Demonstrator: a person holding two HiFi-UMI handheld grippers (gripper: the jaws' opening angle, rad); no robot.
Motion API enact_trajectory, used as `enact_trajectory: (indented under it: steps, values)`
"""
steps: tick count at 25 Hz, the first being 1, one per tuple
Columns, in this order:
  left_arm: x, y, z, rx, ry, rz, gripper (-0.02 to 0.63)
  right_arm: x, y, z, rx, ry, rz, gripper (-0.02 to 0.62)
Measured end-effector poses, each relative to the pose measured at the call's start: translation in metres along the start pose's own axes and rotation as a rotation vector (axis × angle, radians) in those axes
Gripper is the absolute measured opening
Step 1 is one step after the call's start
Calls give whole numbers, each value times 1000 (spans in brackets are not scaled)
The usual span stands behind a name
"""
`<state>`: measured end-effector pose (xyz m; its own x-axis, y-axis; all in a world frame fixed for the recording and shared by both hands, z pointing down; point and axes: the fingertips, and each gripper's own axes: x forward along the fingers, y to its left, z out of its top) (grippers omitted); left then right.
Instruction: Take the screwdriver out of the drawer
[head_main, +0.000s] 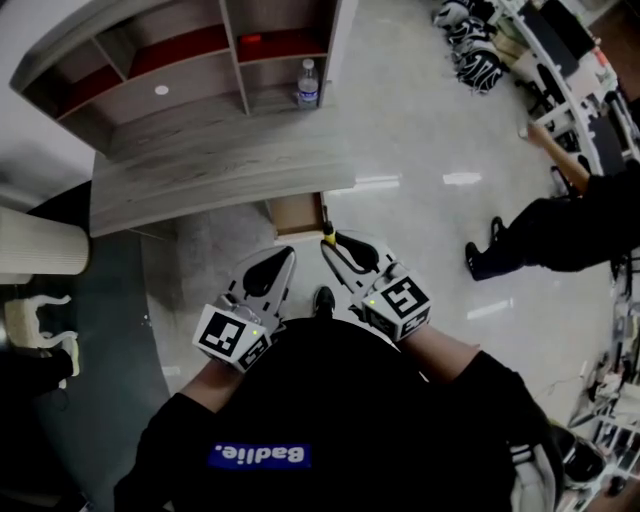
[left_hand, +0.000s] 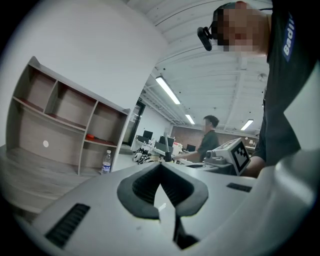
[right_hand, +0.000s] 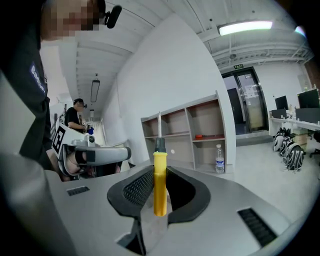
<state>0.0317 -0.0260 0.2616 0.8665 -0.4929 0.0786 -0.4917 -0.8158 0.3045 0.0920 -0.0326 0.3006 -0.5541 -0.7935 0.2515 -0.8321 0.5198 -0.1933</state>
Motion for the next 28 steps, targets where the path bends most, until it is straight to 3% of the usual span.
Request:
enact_trajectory:
  steps: [28]
  values:
    - [-5, -21, 4, 16, 7, -30, -2, -12, 17, 13, -21, -42, 48, 95]
